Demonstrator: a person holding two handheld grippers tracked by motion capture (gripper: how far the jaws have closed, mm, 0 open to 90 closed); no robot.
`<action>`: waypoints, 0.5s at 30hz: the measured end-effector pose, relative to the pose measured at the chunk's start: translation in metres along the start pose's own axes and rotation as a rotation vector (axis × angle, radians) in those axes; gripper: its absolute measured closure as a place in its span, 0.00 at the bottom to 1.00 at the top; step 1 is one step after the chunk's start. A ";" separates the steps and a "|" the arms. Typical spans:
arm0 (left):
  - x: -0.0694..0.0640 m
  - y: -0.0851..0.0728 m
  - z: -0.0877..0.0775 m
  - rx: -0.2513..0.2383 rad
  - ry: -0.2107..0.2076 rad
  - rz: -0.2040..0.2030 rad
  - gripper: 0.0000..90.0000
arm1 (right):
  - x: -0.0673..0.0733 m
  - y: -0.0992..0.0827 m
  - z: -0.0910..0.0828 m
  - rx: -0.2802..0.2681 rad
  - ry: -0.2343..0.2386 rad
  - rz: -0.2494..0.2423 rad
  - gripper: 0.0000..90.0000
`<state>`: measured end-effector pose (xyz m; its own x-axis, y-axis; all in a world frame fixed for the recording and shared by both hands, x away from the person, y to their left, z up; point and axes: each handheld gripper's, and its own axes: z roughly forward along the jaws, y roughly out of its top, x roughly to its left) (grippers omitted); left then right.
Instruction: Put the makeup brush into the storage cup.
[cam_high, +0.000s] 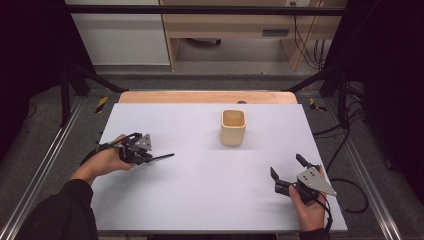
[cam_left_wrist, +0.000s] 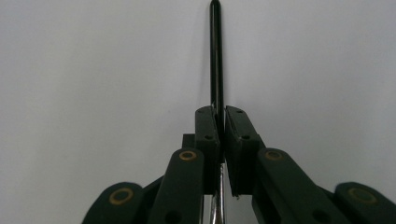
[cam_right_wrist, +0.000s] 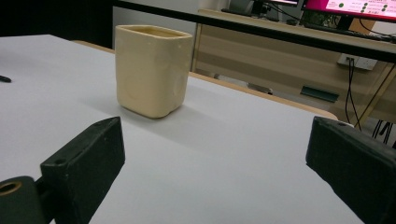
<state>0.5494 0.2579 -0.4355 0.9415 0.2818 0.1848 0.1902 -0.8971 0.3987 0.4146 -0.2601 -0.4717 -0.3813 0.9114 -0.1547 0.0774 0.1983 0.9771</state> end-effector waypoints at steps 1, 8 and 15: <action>0.000 0.000 -0.001 -0.007 0.001 -0.001 0.94 | 0.000 0.000 0.000 0.000 0.000 -0.001 0.05; -0.001 0.000 -0.009 -0.051 0.002 -0.004 0.94 | 0.000 0.000 0.000 0.001 0.000 -0.002 0.05; -0.006 0.004 -0.014 -0.073 -0.007 0.011 0.94 | 0.001 0.000 0.001 0.005 -0.001 -0.012 0.05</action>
<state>0.5406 0.2572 -0.4219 0.9453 0.2698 0.1831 0.1599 -0.8729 0.4610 0.4146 -0.2587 -0.4720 -0.3817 0.9091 -0.1667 0.0778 0.2113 0.9743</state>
